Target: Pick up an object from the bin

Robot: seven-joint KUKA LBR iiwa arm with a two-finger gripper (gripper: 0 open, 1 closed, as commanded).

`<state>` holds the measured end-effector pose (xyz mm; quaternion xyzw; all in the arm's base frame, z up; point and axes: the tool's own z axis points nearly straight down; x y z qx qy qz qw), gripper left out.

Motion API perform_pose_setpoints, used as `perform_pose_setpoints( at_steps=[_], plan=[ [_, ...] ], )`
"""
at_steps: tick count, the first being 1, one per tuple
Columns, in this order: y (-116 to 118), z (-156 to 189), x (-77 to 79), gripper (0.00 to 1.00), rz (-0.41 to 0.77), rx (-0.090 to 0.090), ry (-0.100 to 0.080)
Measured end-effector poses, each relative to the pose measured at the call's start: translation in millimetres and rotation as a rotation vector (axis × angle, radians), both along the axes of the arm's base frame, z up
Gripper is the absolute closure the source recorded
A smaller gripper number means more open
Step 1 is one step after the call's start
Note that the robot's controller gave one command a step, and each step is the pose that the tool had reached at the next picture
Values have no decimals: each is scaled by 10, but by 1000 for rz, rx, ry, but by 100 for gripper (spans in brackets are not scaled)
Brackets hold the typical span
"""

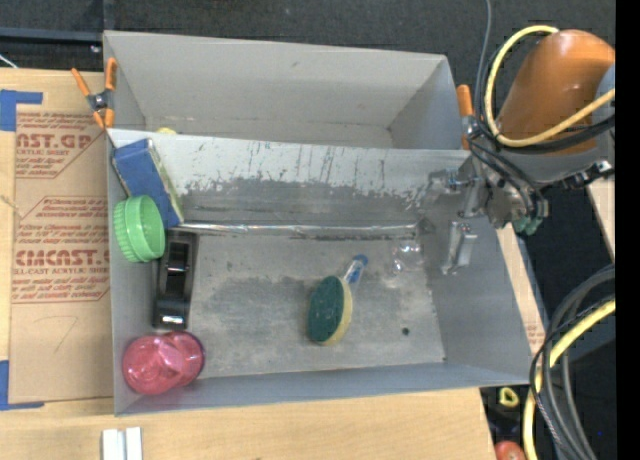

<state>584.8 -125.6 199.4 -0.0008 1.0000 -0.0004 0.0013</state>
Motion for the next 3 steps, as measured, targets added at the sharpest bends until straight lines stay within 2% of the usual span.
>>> perform_pose_setpoints(
  at_steps=[1, 2, 3],
  plan=[
    [1, -1, 0, 0, 0, 0, 0],
    [381, -673, -378, 0, 52, 1, -1],
    [717, -639, -349, 0, 99, -4, -13]
  ],
)
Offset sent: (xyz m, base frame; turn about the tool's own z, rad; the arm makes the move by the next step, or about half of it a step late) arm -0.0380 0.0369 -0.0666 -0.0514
